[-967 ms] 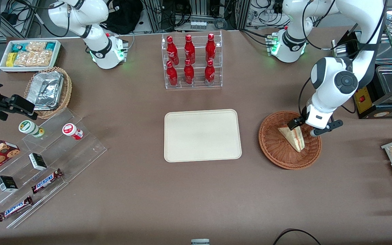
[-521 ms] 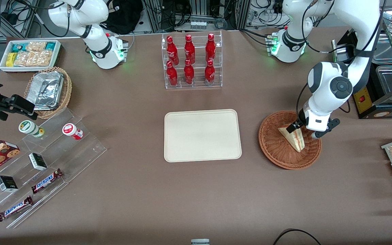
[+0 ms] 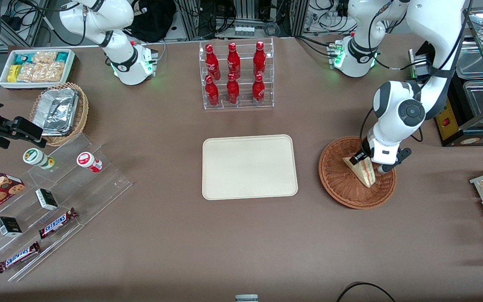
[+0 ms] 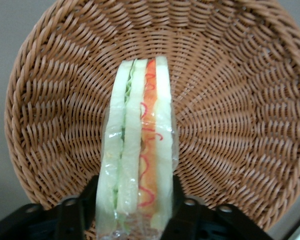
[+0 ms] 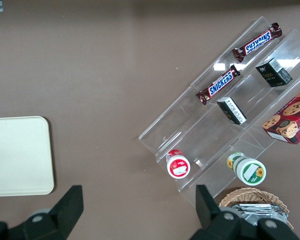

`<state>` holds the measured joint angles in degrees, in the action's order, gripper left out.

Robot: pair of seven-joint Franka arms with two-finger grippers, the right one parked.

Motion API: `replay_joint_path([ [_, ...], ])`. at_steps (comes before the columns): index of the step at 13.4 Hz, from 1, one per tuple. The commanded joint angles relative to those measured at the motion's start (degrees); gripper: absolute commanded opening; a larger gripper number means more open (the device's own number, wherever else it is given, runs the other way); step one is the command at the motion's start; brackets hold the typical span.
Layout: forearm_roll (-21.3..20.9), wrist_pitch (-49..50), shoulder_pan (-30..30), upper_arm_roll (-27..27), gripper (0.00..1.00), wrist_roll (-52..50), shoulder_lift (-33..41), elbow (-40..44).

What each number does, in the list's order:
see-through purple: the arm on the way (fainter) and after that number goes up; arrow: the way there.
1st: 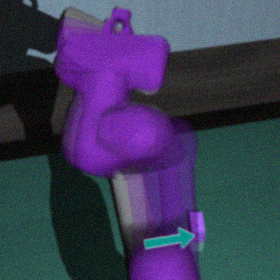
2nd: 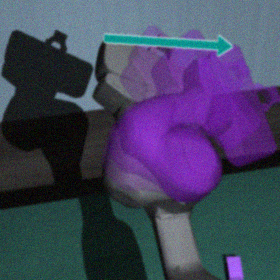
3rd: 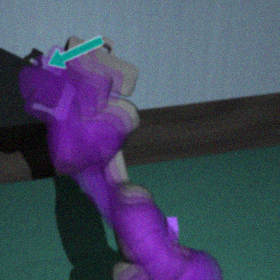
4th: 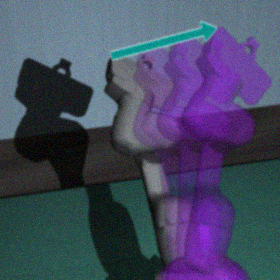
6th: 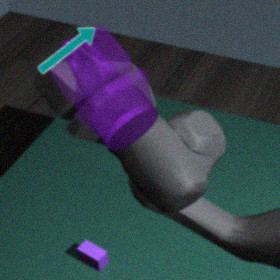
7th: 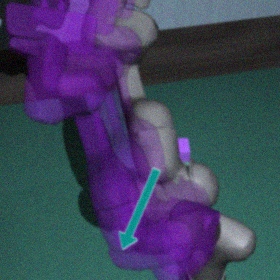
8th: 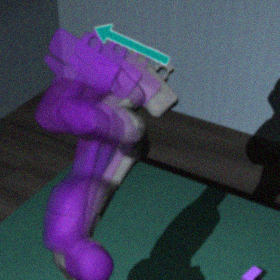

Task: Place sandwich from basket to tray
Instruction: 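Lower the open left gripper around the upright wrapped sandwich, then close the left gripper on the sandwich and lift it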

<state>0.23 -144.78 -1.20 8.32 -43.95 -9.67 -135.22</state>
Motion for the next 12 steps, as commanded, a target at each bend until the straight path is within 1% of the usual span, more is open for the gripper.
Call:
replay_joint_path([
  [1, -0.22, 1.59, -0.30, -0.06, 0.09, 1.04, 0.79, 1.53],
  [2, -0.23, 4.12, -0.30, -0.06, 0.09, 2.19, 1.32, 3.19],
  [4, -0.31, 14.55, -0.47, 0.03, 0.09, 3.68, 1.41, 9.42],
  [5, -0.49, 21.13, -1.34, 0.12, 0.09, 6.48, 0.98, 13.45],
  [6, -0.49, 25.20, -2.48, 0.12, 0.09, 9.55, 0.71, 16.10],
  [7, -0.49, 27.33, -3.02, 0.12, 0.08, 12.19, 0.45, 17.61],
  [9, -0.49, 27.62, -5.73, 0.38, 0.08, 16.41, -0.25, 18.24],
  [10, -0.40, 27.79, -7.23, 0.38, 0.09, 19.66, -1.39, 19.81],
  [12, -0.23, 27.88, -11.26, 0.38, 0.08, 19.69, -3.24, 22.18],
])
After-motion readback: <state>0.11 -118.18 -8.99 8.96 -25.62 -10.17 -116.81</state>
